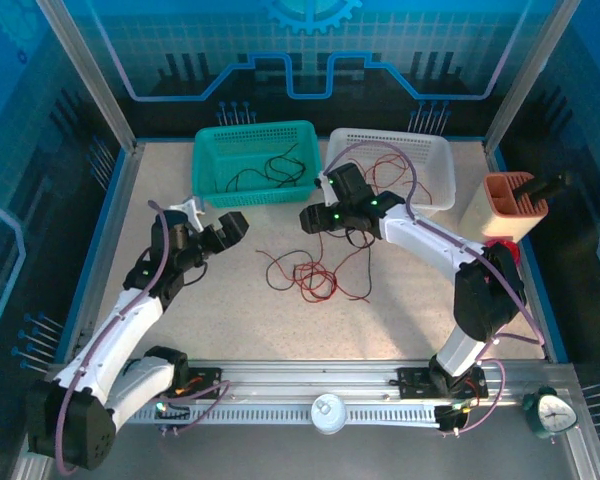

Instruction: Untangle the cables

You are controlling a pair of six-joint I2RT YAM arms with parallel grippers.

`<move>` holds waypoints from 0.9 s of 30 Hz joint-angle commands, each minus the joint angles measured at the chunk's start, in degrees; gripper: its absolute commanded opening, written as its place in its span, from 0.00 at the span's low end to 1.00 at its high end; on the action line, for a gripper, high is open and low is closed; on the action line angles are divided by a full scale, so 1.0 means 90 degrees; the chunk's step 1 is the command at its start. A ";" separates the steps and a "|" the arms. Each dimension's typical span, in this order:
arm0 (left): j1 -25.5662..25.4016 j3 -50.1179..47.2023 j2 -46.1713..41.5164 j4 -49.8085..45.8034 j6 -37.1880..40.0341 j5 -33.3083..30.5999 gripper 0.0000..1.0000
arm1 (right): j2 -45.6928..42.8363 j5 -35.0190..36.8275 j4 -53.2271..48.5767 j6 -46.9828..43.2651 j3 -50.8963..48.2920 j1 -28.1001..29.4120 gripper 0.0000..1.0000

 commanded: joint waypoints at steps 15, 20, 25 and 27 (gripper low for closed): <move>-0.1286 -0.0353 0.0943 0.0817 -0.0519 -0.0496 0.99 | -0.1263 0.0213 0.0537 0.1132 -0.2096 -0.0726 0.64; -0.1573 -0.0343 0.1343 0.0822 -0.0693 -0.0817 0.90 | -0.1482 -0.0084 0.0670 0.1147 -0.2166 -0.0715 0.63; -0.1632 -0.0397 0.1823 0.0779 -0.0767 -0.1067 0.81 | -0.1512 -0.0294 0.0822 0.1149 -0.2043 -0.0557 0.63; -0.1633 -0.0407 0.2019 0.0830 -0.0801 -0.1108 0.78 | -0.1487 -0.0306 0.0860 0.1179 -0.1992 -0.0476 0.63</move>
